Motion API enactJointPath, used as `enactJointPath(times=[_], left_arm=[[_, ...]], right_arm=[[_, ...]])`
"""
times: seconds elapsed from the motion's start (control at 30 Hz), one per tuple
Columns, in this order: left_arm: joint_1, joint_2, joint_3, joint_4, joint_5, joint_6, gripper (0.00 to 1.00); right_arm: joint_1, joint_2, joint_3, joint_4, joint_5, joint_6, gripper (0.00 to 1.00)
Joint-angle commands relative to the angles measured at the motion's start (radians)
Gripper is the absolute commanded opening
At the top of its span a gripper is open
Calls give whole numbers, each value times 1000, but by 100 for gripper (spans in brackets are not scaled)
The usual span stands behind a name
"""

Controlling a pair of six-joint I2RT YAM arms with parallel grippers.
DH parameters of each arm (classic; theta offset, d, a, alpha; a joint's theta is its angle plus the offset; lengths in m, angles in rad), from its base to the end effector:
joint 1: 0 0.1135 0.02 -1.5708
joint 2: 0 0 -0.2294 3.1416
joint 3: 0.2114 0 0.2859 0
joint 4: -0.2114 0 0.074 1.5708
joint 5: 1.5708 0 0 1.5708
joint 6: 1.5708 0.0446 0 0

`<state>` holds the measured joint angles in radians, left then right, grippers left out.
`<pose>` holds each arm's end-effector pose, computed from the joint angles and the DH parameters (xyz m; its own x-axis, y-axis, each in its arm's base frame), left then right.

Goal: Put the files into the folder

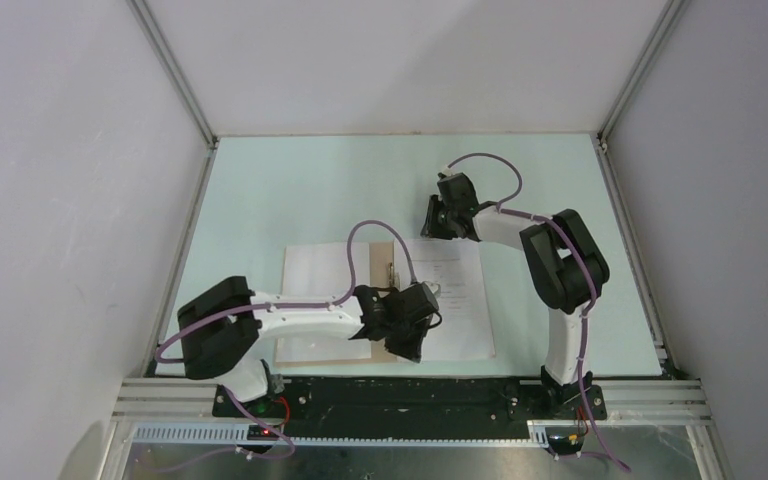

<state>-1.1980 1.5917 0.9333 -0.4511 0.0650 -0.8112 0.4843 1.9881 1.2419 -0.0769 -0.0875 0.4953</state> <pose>0.1194 -0.3134 0.1131 -0.9061 0.3303 -0.2643 0.4107 0.8365 -0.3628 0.3871 0.2081 0.0907 -0.8164 0.1055 -0.5678 -0.1459 0.9136 0.3796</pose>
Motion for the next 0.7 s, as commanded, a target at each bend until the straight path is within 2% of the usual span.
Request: enactJointPath(times=[0.0, 0.3, 0.67], left_arm=[[-39, 19, 20, 14, 54, 23, 0], [-46, 94, 37, 28, 19, 12, 0], [-13, 103, 31, 31, -37, -13, 0]], right_arm=[[3, 32, 36, 4, 12, -17, 27], [11, 34, 44, -14, -1, -18, 27], [37, 7, 44, -72, 2, -24, 25]])
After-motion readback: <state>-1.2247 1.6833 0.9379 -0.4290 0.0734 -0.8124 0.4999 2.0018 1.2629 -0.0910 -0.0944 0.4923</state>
